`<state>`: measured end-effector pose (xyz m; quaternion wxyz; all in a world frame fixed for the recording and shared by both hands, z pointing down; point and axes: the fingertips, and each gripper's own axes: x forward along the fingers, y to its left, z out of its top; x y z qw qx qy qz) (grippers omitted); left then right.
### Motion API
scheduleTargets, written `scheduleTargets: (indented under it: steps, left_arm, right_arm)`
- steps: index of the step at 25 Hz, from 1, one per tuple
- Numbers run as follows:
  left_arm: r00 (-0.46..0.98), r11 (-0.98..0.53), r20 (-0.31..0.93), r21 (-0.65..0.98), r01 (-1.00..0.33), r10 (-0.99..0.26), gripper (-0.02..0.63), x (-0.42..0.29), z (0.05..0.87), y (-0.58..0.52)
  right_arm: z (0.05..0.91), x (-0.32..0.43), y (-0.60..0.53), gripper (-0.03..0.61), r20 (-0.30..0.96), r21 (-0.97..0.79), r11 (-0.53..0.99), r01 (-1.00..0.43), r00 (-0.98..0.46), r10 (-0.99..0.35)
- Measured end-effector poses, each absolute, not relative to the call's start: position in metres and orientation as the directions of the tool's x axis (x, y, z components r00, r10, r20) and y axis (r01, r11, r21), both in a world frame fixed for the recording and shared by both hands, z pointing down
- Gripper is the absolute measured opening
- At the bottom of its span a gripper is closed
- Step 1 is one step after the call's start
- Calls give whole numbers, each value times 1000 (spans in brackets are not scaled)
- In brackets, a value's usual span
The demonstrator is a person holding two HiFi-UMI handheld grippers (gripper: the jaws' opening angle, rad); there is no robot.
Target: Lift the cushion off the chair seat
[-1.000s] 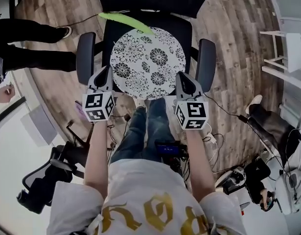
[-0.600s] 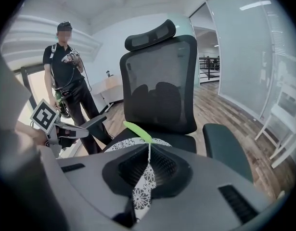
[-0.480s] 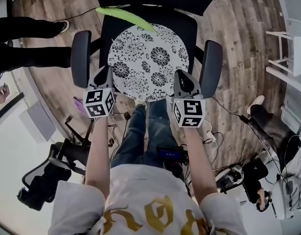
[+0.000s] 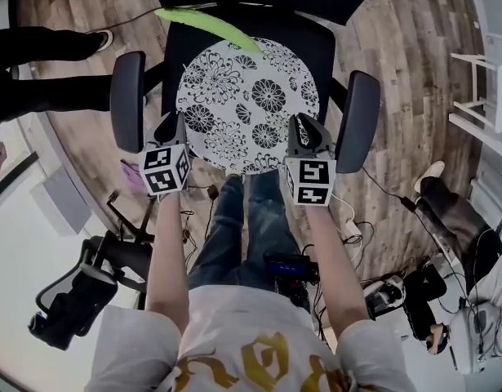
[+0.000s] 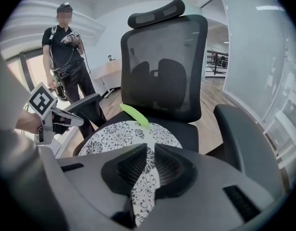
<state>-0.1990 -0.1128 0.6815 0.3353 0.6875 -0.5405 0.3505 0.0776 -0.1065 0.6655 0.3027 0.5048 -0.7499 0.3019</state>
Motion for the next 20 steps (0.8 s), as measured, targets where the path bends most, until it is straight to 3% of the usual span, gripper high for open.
scheduleTargets:
  steps: [2, 5, 10, 20]
  left_arm:
    - [177, -190, 855, 94, -977, -487, 85, -199, 694, -111]
    - [182, -166, 868, 117, -979, -463, 134, -202, 709, -109]
    - [150, -154, 888, 91, -984, -434, 155, -212, 732, -102]
    - [96, -155, 917, 38, -987, -387, 179, -226, 765, -99]
  right_arm:
    - [676, 80, -108, 18, 765, -137, 310, -941, -299, -570]
    - [692, 85, -112, 104, 778, -129, 304, -944, -286, -559]
    - [718, 90, -117, 165, 805, -83, 284, -955, -233, -546]
    - [761, 99, -131, 222, 852, 13, 241, -970, -115, -510]
